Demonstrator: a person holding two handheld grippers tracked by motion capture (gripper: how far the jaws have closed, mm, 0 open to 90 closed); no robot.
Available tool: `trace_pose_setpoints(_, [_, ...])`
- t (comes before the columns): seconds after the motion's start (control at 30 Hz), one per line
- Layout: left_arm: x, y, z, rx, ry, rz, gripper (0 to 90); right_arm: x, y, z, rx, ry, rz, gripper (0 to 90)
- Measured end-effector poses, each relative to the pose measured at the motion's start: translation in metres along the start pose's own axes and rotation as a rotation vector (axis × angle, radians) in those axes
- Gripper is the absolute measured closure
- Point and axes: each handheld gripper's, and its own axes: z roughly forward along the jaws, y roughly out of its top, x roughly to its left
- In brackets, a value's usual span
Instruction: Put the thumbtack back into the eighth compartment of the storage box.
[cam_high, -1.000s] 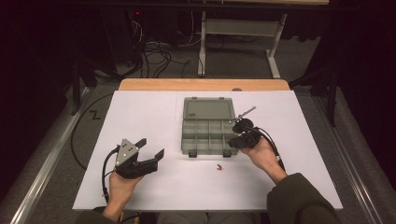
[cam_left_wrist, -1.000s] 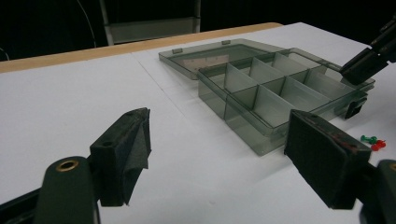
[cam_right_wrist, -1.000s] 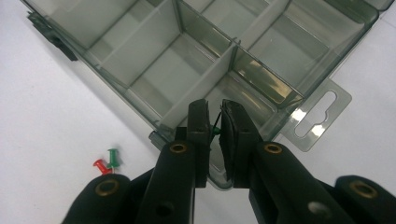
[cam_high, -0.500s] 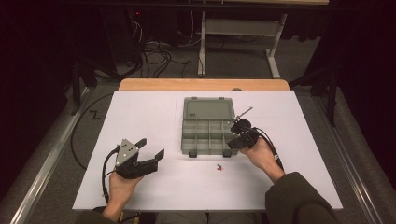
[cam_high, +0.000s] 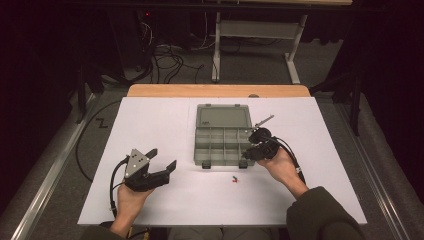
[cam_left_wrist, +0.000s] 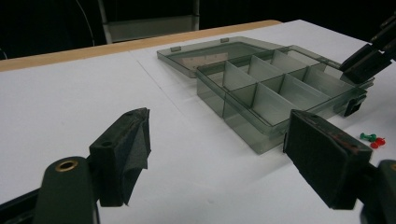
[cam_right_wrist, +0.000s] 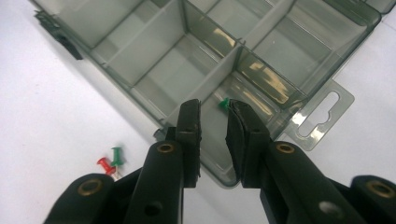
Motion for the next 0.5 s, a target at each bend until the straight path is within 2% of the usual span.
trace_pose_setpoints(0.13, [0.001,0.000,-0.001,-0.003,0.008,-0.001,22.8,0.004,-0.003,-0.005,-0.027,0.010,-0.019,75.4])
trace_pose_setpoints(0.5, [0.001,0.000,-0.002,-0.008,0.004,-0.004,22.8,0.009,-0.011,-0.013,-0.066,0.039,-0.016,72.7])
